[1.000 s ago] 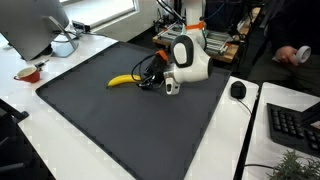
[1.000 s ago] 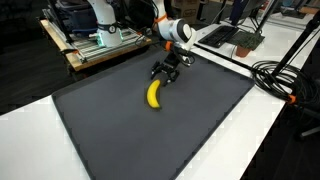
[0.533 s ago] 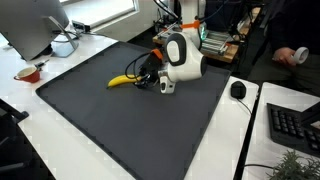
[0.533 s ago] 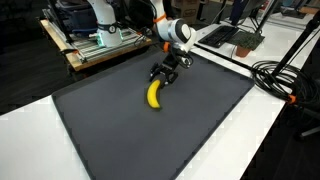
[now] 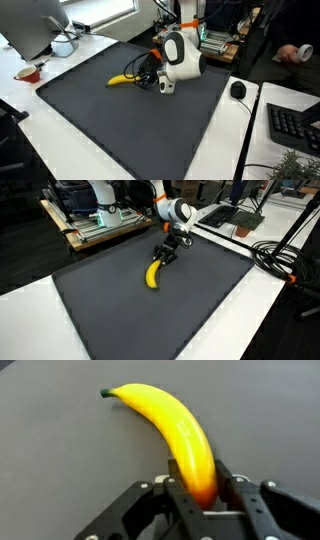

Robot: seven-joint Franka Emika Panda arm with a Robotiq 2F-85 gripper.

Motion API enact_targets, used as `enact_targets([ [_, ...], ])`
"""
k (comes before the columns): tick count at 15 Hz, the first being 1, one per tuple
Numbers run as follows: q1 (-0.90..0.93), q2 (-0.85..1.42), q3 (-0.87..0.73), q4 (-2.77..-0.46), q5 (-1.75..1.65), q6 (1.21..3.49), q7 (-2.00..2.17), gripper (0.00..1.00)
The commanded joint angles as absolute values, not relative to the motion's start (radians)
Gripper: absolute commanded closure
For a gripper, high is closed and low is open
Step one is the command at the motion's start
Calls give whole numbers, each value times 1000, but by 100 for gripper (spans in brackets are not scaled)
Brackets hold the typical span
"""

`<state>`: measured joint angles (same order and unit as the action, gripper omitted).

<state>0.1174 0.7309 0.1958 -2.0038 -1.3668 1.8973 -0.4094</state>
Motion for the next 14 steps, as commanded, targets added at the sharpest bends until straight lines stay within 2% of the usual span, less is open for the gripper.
enact_targets([
  [1,114,697,197,-2020,-1330,1916,-423,88],
  [14,116,648,191,-2045,-1332,1921,-396,88],
])
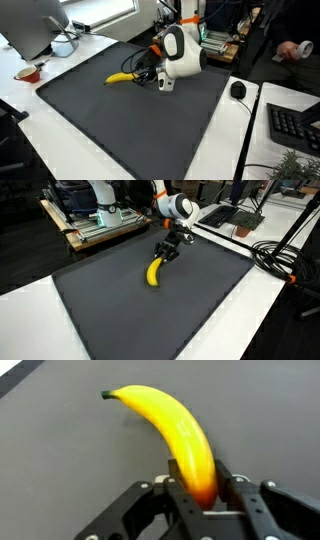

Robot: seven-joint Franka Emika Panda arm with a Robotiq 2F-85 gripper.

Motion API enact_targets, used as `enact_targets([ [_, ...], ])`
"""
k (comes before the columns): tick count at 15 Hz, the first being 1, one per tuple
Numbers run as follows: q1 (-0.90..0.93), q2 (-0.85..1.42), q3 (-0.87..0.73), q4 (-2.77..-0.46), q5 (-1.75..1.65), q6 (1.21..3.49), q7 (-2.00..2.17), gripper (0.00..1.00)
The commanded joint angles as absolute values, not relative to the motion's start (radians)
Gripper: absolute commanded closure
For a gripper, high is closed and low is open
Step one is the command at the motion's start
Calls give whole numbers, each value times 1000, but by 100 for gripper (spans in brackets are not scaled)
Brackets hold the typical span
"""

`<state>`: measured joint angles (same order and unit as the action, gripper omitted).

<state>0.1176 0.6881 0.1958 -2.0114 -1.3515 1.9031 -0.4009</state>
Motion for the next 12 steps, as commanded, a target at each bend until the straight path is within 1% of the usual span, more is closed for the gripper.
enact_targets([
  [1,116,646,191,-2047,-1333,1921,-396,88],
  [8,119,626,192,-2060,-1336,1923,-373,88],
  [9,129,666,185,-2018,-1344,1906,-393,63],
  [12,130,662,186,-2023,-1344,1906,-385,63],
])
